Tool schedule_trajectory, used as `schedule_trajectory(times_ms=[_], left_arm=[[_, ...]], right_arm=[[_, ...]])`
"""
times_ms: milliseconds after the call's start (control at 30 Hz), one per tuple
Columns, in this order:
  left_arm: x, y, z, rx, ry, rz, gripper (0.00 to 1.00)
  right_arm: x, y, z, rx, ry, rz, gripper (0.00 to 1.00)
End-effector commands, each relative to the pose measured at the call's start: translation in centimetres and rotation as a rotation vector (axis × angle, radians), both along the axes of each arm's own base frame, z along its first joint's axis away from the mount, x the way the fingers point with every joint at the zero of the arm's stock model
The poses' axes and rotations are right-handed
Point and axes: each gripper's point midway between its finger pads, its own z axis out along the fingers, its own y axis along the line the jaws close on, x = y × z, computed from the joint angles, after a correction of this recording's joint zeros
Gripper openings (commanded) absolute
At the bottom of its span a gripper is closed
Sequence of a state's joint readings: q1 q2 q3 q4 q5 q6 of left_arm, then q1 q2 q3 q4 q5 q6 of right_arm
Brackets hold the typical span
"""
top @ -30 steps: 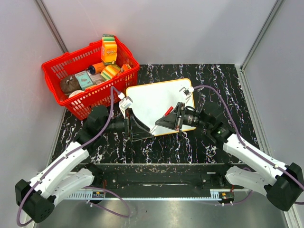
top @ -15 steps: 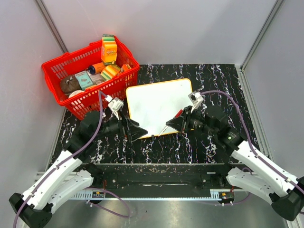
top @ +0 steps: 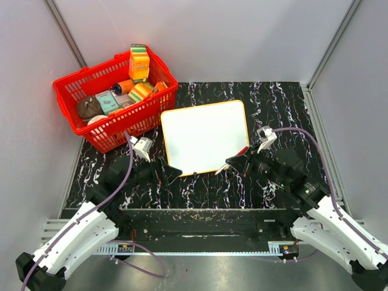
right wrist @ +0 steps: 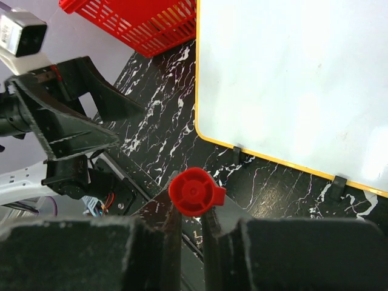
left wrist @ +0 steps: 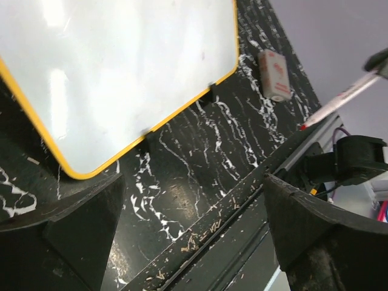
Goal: Write a sentence on the whiteboard
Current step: Pass from the left arm to the right, then hold the whiteboard at the center of the board.
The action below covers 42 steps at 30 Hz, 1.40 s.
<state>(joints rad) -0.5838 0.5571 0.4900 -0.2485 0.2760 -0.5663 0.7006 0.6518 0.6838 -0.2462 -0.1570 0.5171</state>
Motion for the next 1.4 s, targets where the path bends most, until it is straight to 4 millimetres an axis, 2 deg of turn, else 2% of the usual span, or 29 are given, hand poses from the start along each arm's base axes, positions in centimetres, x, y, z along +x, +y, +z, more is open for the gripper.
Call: schedule_trajectory(times_ms=[0,133,267,400,467,500,633,733,833,967,1100,1133,1200,1233,1300,1367], left_arm=[[1.6,0.7,0.0,-0.002,-0.026,0.085,0.99],[2.0,0.7,-0.4,0.018,-0.024,0.096,0.99],[2.8,1.4,-1.2,0.043,-0.02,0.151,0.99],[3.8,1.6,-3.2,0.099,0.006,0.175,0.99],[4.4,1.6,-3.8,0.117,0.012,0.174,0.99],[4.7,1.4,-4.7,0.142,0.042,0.168,0.99],[5.6,0.8,-5.3,0.15,0.09,0.148,0.99],[6.3,0.9,-4.6,0.134,0.076,0.16,0.99],[7.1,1.8,-3.9,0.116,0.064,0.203,0.99],[8.7,3.7,-3.3,0.08,0.05,0.264,0.99],[9.7,4.7,-3.3,0.03,0.05,0.261,0.99],[10.1,4.6,-2.4,-0.003,0.003,0.249,0.99],[10.2,4.5,-2.1,-0.04,-0.023,0.204,0.99],[10.7,4.3,-1.1,-0.059,-0.078,0.187,0.99],[11.4,4.3,-1.1,-0.066,-0.092,0.171,0.99],[12.4,4.3,-0.2,-0.067,-0.155,0.154,0.99]], right_arm=[[0.4,-0.8,1.5,0.037,-0.038,-0.063,0.0],[1.0,-0.9,1.6,0.022,-0.045,-0.082,0.0],[1.5,0.0,0.1,-0.017,-0.001,-0.06,0.0],[2.3,0.1,-1.8,-0.035,0.02,-0.087,0.0],[2.6,0.2,-2.1,-0.039,0.019,-0.092,0.0],[2.7,0.3,-2.4,-0.039,0.019,-0.094,0.0],[3.3,0.7,-2.9,-0.034,0.033,-0.102,0.0],[3.7,1.0,-3.0,-0.047,0.031,-0.102,0.0],[4.8,1.1,-2.9,-0.078,0.002,-0.122,0.0],[6.0,1.5,-1.6,-0.094,-0.046,-0.126,0.0],[7.1,1.8,-0.7,-0.088,-0.097,-0.148,0.0],[7.4,2.1,0.2,-0.06,-0.127,-0.147,0.0],[7.6,2.4,0.6,-0.051,-0.138,-0.142,0.0],[7.7,2.5,0.8,-0.043,-0.148,-0.141,0.0],[7.8,2.7,1.3,-0.035,-0.164,-0.135,0.0],[7.9,3.3,1.2,-0.022,-0.143,-0.095,0.0]])
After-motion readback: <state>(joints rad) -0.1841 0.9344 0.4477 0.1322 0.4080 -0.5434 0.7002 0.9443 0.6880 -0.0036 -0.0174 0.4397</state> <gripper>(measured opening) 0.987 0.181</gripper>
